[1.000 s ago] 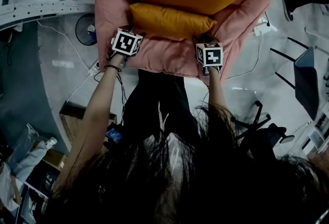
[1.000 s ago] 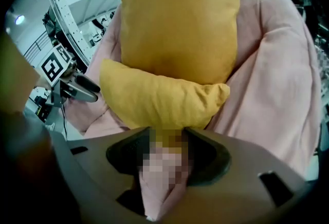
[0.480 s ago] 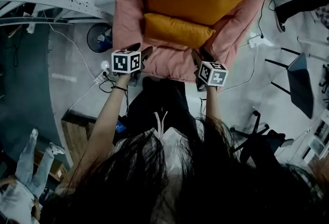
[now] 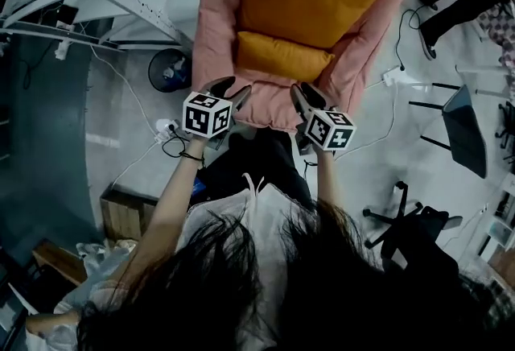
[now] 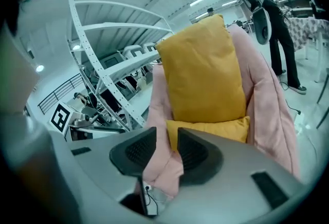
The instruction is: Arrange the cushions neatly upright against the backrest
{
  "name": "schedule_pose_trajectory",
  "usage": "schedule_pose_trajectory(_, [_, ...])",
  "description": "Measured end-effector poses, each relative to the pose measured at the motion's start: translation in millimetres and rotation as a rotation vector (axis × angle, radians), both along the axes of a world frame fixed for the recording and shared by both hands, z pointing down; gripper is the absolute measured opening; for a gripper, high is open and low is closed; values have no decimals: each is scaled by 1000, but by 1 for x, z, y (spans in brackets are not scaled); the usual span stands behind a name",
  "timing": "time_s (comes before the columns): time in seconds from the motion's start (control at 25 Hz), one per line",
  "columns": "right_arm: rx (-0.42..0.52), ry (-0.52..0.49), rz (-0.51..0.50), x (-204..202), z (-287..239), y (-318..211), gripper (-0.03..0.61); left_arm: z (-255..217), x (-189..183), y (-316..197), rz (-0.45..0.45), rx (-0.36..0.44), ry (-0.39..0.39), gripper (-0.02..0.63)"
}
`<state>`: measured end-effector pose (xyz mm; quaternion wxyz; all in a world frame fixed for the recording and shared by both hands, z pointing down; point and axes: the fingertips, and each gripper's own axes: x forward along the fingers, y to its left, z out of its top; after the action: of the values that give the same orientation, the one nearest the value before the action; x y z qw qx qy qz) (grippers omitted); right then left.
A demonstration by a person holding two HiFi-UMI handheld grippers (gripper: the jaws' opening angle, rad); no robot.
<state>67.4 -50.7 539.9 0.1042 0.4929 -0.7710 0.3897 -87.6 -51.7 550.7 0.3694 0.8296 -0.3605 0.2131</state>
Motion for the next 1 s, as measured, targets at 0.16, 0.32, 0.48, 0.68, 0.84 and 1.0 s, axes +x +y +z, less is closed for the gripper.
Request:
schedule_pose_trajectory(0.16, [58, -20, -31, -27, -35, 8, 132, -43, -7, 9, 7, 94, 32, 162])
schedule_pose_trajectory(0.32, [117, -53, -55, -51, -68, 18, 129, -76, -14, 25, 7, 152, 83, 147])
schedule_pose_trajectory(0.48, [164, -70, -72, -73, -95, 33, 126, -97, -25, 41, 17, 215, 81, 147])
schedule_pose_trajectory(0.68, [191, -66, -82, -95, -112, 52, 121, -119, -33, 57, 38, 270, 116, 147])
schedule_pose_trajectory(0.84, [183, -64, -104, -106, -119, 72, 117, -132, -31, 74, 59, 289, 140, 147])
schedule_pose_trajectory(1.0, [169, -65, -126, -112, -121, 85, 114, -135, -31, 88, 64, 297, 140, 147])
